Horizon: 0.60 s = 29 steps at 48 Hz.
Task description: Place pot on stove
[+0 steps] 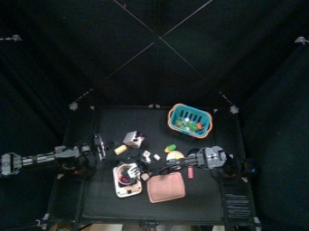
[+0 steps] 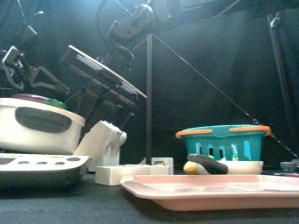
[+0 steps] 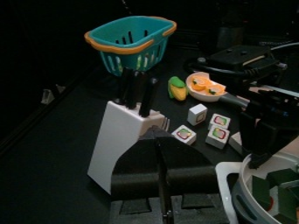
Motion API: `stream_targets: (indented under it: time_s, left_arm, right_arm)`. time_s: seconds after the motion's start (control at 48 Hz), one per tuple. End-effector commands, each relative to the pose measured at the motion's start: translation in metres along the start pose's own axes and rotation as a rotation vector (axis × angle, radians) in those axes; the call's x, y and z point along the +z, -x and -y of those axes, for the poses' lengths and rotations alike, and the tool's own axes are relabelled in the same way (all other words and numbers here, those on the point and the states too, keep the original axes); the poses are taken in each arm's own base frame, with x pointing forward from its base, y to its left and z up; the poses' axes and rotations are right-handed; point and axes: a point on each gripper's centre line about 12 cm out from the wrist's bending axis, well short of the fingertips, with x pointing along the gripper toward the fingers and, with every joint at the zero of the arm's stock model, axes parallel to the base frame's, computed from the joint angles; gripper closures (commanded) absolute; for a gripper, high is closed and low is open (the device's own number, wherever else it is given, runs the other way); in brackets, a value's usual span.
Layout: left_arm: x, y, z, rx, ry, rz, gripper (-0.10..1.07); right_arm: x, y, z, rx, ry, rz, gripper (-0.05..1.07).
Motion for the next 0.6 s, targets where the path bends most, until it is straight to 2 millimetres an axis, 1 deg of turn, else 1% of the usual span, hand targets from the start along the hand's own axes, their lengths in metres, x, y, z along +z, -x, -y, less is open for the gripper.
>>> stream_targets:
  time_s: [0.0,0.104,0.375,0.479,0.583]
  left_arm:
    - [0.0051,-0.0011,-0.0003,0.001,-0.002,0.014,1.00]
    - [0.0051,-0.0011,-0.0003,0.001,-0.002,0.014,1.00]
    - [0.0051,-0.0011,-0.0003,0.001,-0.002,0.014,1.00]
    - [0.0051,-0.0011,-0.0003,0.001,-0.002,0.014,1.00]
    - [0.0051,-0.0011,-0.0003,0.001,-0.002,0.014,1.00]
  right_arm:
    - [0.0107,0.0190,-0.0165,0.053,-0.006,0.031,0.74]
    - [0.0097,0.0158,-0.0177,0.052,-0.004,0.030,0.74]
    - [0.0056,0.0155,-0.0160,0.026,0.009,0.019,0.73]
    - [0.0052,0.0164,-0.0176,0.028,0.028,0.022,0.70]
    - [0.0068,0.0172,-0.0184,0.031,0.029,0.025,0.64]
